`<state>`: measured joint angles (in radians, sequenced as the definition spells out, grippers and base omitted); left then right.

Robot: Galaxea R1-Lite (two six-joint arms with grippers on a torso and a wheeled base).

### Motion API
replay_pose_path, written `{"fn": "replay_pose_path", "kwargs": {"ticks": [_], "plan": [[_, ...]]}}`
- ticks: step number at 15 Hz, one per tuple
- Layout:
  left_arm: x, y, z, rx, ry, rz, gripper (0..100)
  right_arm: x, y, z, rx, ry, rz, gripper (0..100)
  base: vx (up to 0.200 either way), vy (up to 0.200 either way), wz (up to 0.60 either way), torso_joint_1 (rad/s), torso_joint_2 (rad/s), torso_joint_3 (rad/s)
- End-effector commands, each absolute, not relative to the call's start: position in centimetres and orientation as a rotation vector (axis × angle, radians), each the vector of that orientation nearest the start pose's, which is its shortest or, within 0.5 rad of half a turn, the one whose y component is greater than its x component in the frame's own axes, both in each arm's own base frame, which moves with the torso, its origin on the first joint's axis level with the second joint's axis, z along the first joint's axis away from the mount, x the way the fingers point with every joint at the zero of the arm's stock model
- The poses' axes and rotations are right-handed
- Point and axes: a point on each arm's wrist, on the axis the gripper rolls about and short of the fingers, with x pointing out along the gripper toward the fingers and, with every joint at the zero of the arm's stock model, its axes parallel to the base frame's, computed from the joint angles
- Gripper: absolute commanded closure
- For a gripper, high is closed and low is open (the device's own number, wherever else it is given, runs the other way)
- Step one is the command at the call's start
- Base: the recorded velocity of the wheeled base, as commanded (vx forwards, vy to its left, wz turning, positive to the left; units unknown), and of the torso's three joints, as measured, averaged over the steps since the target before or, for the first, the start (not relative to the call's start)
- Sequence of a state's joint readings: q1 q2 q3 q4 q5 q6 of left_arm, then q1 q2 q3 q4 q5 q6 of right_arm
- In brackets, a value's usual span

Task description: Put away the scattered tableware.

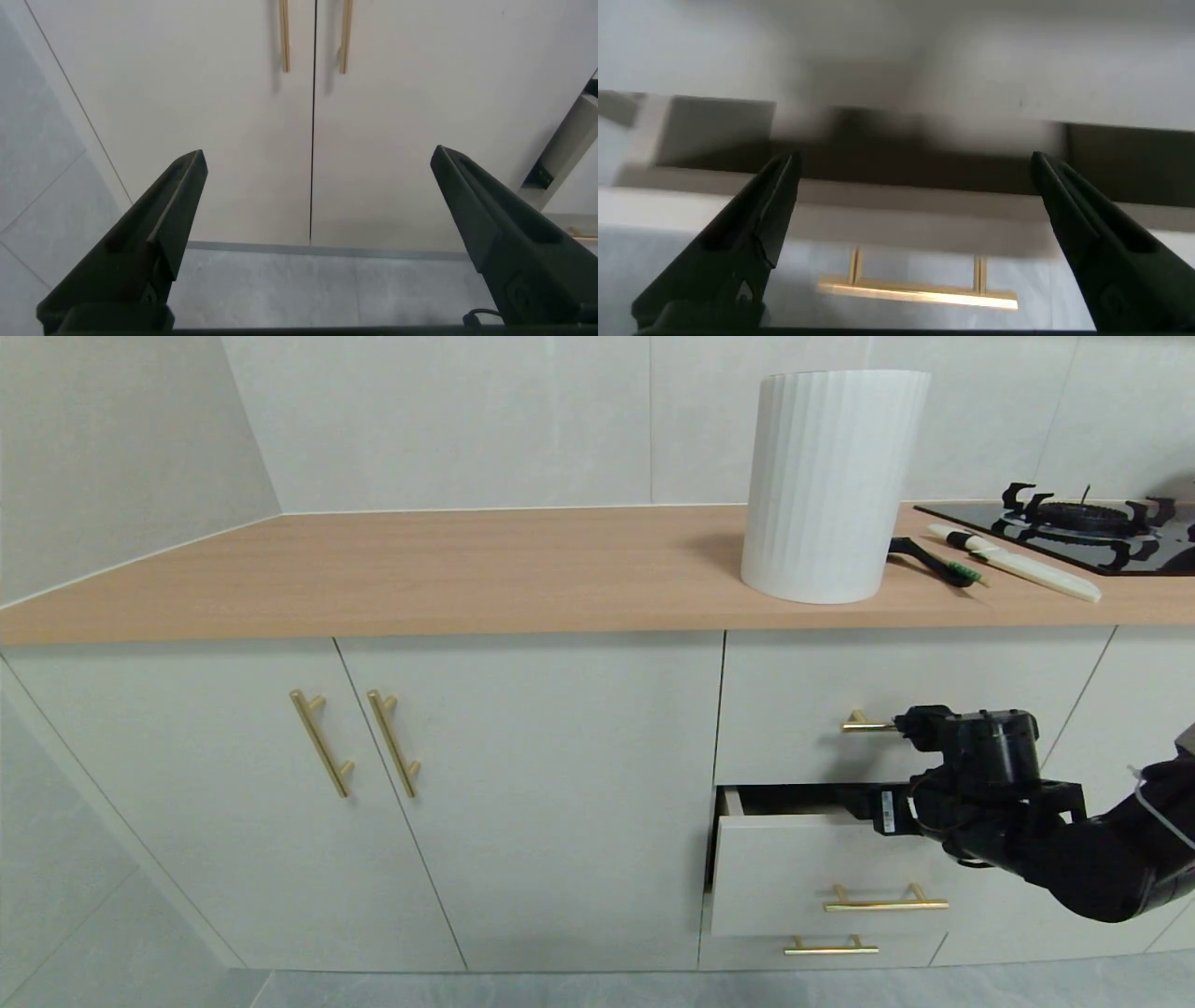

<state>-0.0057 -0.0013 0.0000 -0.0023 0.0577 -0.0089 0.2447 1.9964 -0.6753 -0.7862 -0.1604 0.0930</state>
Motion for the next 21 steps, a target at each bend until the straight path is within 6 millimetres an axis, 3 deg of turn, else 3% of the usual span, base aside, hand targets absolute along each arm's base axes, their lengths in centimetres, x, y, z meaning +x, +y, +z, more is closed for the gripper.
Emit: {"fn": "replay_pose_path", "kwargs": {"ticks": [1, 5, 21], "plan": [[-2.3, 0.1, 7.6, -0.009, -0.003, 0.052, 0, 32.2, 7.9, 4.9, -0.033, 0.552, 0.044, 0, 0.0, 0.0, 0.0, 0.0, 0.0, 0.0], [-2.3, 0.1, 7.6, -0.009, -0.003, 0.051, 0, 32.3, 7.9, 4.5, -0.039, 0.556, 0.042, 0, 0.0, 0.0, 0.0, 0.0, 0.0, 0.0], [-2.3, 0.1, 7.6, -0.009, -0.003, 0.052, 0, 30.2, 7.4, 6.8, -0.067, 0.677, 0.049, 0, 0.0, 0.0, 0.0, 0.0, 0.0, 0.0]]}}
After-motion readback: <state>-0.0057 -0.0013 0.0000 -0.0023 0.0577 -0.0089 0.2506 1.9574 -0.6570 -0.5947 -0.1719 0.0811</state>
